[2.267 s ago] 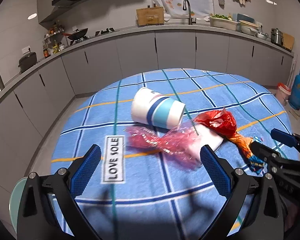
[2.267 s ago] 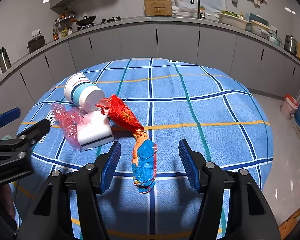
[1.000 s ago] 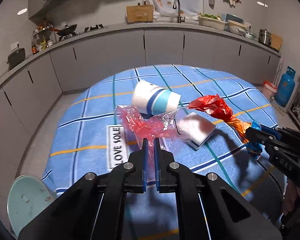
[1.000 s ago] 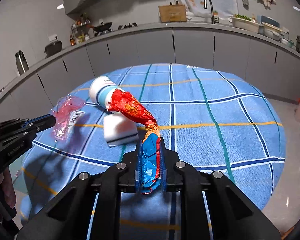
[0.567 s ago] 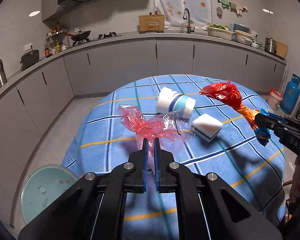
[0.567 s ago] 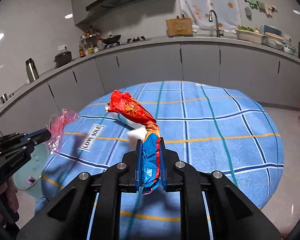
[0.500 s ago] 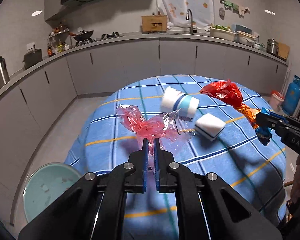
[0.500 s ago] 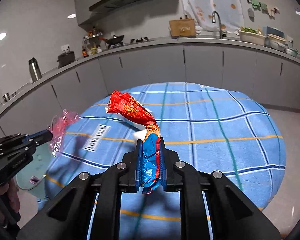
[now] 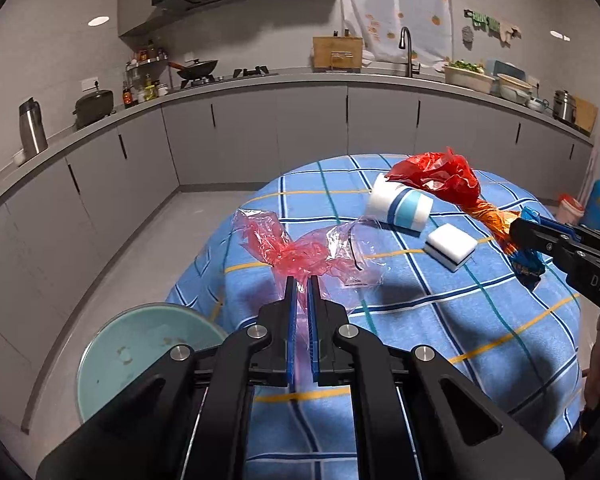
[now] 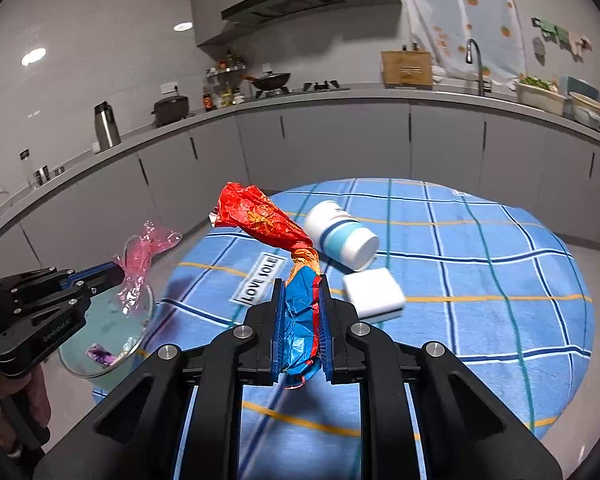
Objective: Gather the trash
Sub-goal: 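Carry the pink bag and red wrapper over the bucket and open both tools, then move both open tools back to the cup and sponge on the table, then grasp the white sponge with the right tool while the left tool grasps the paper cup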
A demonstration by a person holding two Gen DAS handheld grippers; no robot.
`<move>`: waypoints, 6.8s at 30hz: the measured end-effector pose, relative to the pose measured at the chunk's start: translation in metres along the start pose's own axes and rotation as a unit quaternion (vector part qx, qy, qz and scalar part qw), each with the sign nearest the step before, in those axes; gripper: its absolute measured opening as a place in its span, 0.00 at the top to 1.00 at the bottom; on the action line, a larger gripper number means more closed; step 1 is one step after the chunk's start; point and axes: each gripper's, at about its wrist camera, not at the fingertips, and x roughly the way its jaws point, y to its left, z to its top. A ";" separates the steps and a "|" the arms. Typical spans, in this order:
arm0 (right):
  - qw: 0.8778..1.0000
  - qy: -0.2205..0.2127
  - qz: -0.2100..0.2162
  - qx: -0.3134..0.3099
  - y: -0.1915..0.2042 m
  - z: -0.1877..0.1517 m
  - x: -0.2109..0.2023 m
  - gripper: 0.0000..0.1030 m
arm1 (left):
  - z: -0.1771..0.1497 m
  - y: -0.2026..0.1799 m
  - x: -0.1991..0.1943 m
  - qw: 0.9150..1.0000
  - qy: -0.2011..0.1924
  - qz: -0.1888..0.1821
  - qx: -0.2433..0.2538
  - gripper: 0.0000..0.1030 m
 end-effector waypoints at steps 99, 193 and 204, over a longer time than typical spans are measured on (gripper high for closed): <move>0.977 0.074 0.157 -0.121 0.190 -0.009 0.091 0.56 | -0.063 0.153 -0.040 0.981 0.017 0.141 -0.131 0.24; 0.986 0.166 -0.020 0.017 -0.085 0.001 0.133 0.27 | 0.079 -0.054 0.173 0.999 0.044 0.000 0.024 0.05; 0.991 0.098 -0.091 0.021 -0.102 0.017 0.096 0.49 | 0.084 -0.079 0.178 0.998 0.038 -0.031 0.045 0.05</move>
